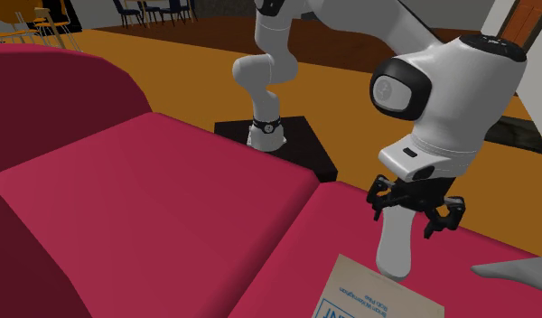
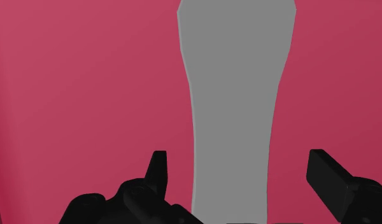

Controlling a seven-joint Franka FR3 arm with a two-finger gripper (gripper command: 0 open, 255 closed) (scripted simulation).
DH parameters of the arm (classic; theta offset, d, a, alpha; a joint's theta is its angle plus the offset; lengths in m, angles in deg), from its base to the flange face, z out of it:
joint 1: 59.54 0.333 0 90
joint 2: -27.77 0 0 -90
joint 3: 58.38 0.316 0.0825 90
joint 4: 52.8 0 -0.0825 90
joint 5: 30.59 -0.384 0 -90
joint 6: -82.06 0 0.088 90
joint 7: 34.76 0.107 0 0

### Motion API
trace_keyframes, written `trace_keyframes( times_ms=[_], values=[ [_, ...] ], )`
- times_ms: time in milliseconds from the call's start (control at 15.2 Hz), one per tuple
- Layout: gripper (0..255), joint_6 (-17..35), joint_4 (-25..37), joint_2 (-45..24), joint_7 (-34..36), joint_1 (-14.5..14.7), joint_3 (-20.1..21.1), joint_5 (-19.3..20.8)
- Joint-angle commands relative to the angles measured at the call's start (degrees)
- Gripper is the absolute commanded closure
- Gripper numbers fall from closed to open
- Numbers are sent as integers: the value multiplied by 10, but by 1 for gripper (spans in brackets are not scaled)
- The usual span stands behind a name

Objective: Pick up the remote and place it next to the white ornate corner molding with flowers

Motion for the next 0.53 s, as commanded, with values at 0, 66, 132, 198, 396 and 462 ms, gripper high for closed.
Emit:
trace_keyframes(
  times_ms=[0,66,132,198,396,462],
  values=[
    [0,-16,8,8,-1,0,1,-1],
    [0,-32,16,16,-1,-1,1,-2],
    [0,-48,26,22,-2,-1,1,-3],
    [0,-61,34,27,-2,-1,2,-4],
    [0,-61,34,27,-2,-1,2,-4],
    [0,-61,34,27,-2,-1,2,-4]
  ],
)
